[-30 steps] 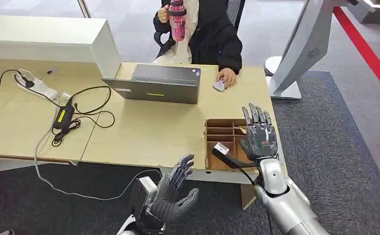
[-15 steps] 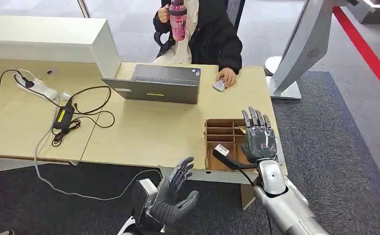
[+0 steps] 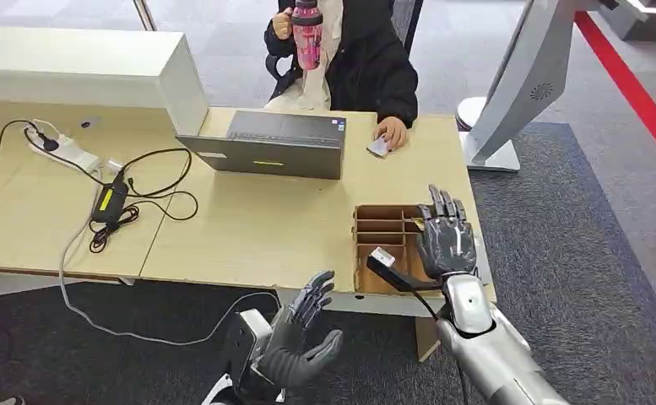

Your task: Pass the card to the sensor for recognition and then transmit it.

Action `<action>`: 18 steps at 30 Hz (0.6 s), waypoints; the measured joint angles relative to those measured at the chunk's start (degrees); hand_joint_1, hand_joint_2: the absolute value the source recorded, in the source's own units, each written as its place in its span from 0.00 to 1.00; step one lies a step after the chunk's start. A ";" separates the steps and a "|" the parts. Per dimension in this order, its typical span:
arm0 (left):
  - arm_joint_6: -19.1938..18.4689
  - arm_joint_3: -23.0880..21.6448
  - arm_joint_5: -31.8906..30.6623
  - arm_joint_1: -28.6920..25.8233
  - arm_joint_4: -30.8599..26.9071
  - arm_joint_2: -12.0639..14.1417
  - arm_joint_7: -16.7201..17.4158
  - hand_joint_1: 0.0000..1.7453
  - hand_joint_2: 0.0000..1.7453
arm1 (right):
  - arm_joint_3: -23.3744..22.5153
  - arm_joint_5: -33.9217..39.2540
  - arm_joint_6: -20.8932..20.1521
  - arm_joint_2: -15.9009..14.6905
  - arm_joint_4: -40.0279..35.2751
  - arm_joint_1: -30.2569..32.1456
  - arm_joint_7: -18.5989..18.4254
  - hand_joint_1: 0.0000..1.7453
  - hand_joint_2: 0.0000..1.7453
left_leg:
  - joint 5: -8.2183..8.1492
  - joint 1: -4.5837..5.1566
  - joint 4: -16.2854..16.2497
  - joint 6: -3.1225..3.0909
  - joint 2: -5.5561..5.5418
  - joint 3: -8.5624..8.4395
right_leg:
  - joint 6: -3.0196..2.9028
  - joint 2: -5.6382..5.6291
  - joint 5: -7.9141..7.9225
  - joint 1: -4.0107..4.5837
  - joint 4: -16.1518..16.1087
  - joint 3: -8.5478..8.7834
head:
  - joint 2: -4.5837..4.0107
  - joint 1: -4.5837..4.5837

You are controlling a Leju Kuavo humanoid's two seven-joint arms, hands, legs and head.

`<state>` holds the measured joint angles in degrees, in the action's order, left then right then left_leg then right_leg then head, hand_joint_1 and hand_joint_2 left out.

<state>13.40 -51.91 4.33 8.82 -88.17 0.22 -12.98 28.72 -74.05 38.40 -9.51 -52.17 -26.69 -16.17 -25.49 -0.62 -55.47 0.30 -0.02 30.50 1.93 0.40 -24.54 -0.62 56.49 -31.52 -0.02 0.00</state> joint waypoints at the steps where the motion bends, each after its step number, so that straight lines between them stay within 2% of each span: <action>1: 0.02 0.00 -0.02 -0.02 -0.04 0.02 0.00 0.00 1.00 | 0.02 0.11 -0.04 0.07 0.00 -0.04 0.06 1.00 1.00 | 0.00 0.00 0.00 0.00 0.00 0.00 | 0.00 0.00 0.00 0.00 0.00 0.00 | 0.00 0.00; 18: 0.61 0.00 -0.04 -0.14 -0.46 0.17 -0.29 0.00 1.00 | 0.72 -1.49 -0.02 0.50 0.00 -0.70 -0.02 1.00 1.00 | 0.00 0.00 0.00 0.00 0.00 -0.01 | 0.00 0.00 0.00 0.00 0.00 -0.01 | 0.00 0.00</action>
<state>14.01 -51.91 4.28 8.68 -88.63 0.39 -13.27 29.44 -75.54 38.38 -9.00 -52.17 -27.40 -16.20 -25.49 -0.62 -55.47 0.30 -0.02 30.50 1.93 0.40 -24.54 -0.62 56.49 -31.52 -0.02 0.00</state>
